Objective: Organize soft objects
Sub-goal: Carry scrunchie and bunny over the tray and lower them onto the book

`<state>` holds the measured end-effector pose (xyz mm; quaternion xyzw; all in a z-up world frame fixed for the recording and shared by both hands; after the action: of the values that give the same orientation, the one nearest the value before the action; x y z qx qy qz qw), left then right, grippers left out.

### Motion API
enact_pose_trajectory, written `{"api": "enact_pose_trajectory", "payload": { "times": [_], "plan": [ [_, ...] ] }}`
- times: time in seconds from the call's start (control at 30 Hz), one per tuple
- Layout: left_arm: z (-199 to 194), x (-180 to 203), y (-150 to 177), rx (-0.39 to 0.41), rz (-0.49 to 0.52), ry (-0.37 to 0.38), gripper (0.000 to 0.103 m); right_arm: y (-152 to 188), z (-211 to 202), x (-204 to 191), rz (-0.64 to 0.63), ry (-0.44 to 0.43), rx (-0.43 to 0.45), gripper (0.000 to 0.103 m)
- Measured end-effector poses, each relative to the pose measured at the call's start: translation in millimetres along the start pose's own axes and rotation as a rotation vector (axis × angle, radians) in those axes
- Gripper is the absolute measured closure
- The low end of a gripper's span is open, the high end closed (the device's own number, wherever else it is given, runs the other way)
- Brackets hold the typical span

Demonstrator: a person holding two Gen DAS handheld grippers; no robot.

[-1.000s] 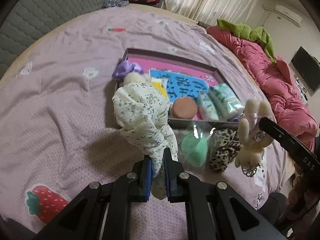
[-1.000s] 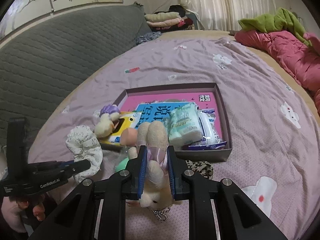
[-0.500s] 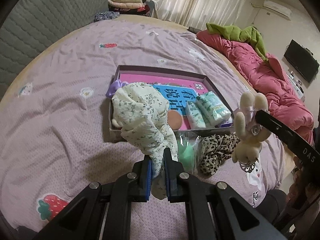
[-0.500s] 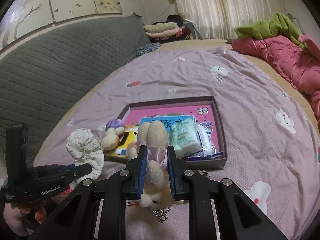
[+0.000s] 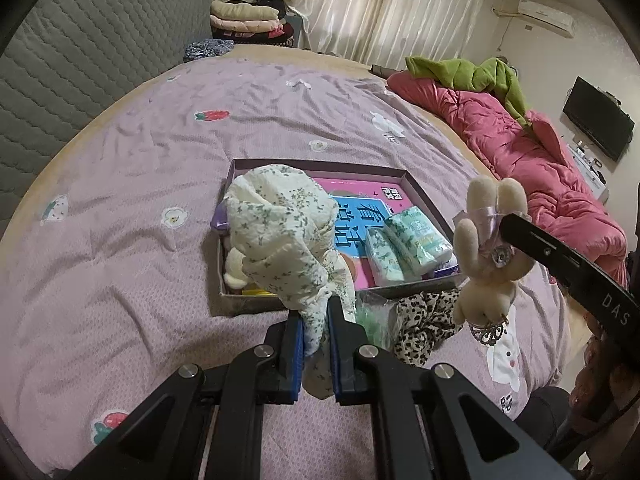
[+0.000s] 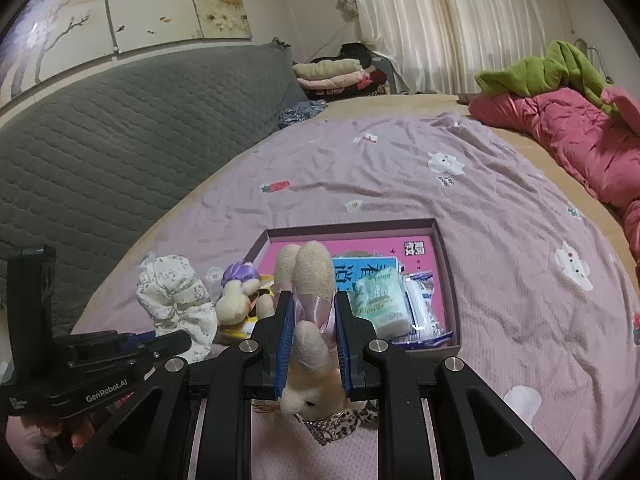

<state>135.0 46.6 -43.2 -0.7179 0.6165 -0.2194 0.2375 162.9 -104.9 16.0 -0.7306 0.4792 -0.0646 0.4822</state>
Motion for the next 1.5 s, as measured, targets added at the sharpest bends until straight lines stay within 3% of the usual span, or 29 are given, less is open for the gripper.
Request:
{"api": "enact_pose_trajectory", "payload": {
  "times": [0.47,0.73,0.9,1.13,1.33,1.43,1.5],
  "plan": [
    [35,2,-29,-0.007,-0.011,-0.001,0.092,-23,28,13,0.02,0.001,0.021,0.083],
    [76,9,-34,-0.084,0.003,-0.012,0.092,-28,76,33,0.078,-0.033,-0.013,0.083],
    [94,12,-28,-0.122,0.016,-0.018,0.092,-12,111,49,0.06,0.019,-0.097,0.083],
    [103,12,-22,-0.138,0.014,-0.015,0.092,-3,121,68,0.037,0.096,-0.121,0.08],
    [106,12,-24,-0.137,0.013,-0.02,0.092,3,121,73,0.014,0.131,-0.143,0.069],
    [105,13,-24,-0.132,0.019,-0.033,0.09,2,116,75,0.018,0.141,-0.134,0.057],
    [103,13,-25,-0.125,0.01,-0.034,0.088,0,109,74,0.017,0.143,-0.121,0.054]
  ]
}}
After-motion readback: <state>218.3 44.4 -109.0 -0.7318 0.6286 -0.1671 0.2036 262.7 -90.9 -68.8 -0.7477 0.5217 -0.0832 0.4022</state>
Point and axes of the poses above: each gripper's, at about its wrist camera, not at the fingertips, and z roughly the way its jaws point, x to its right, y to its underside, the point moved 9 cm from there along z, roughly the way its jaws point, and after that the axes turned 15 degrees about -y, right-handed, at the moved point
